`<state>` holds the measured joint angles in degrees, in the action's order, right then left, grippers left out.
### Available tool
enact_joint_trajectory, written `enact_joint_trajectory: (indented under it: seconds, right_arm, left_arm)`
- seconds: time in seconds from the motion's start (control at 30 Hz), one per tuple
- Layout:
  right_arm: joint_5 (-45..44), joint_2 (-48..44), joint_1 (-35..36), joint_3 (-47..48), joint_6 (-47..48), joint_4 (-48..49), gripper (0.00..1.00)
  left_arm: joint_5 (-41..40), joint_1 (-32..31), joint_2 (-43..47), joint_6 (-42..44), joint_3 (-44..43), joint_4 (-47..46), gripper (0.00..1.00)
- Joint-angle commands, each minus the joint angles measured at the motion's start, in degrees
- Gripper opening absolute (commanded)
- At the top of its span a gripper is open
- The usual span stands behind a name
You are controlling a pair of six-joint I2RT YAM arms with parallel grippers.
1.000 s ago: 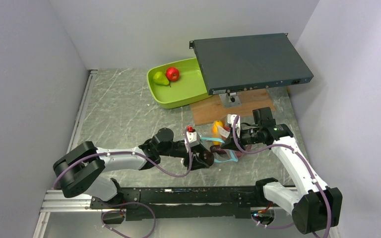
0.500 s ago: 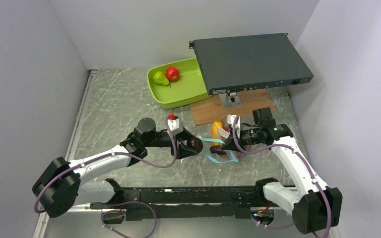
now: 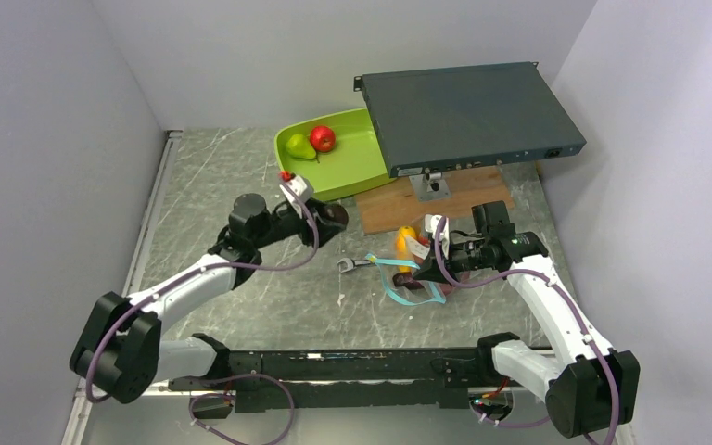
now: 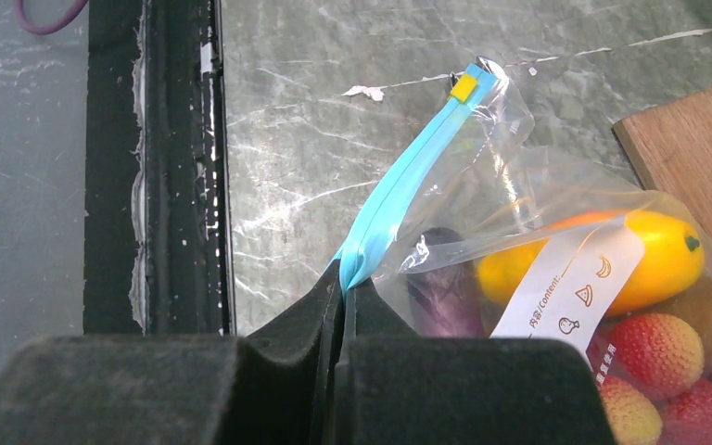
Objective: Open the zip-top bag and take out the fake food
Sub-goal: Place the fake fruit in the bin.
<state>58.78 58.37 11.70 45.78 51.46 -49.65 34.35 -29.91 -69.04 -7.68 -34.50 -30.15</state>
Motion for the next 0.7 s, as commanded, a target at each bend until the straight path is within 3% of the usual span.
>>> enact_joint_trajectory:
  seconds: [0.0,0.27,0.5,0.67]
  right_arm:
    - [1.5,-1.4,0.0,0.9,1.4,0.1,0.00]
    - [1.5,-1.7,0.0,0.8,1.4,0.2,0.00]
    - [1.7,-1.7,0.1,0.7,1.4,0.1,0.00]
    - [1.7,-1.7,0.2,0.7,1.4,0.2,0.00]
  left_arm:
    - [-5.6,5.0,-5.1,-3.4,-6.7,-1.6,0.00]
    - [-5.8,13.2,-19.7,-12.0,-18.3,-0.4,0.00]
    - [-10.7,13.6,-29.8,-10.1,-31.0,13.6,0.01]
    - [-17.0,13.6,-35.6,-9.0,-39.4,23.5,0.09]
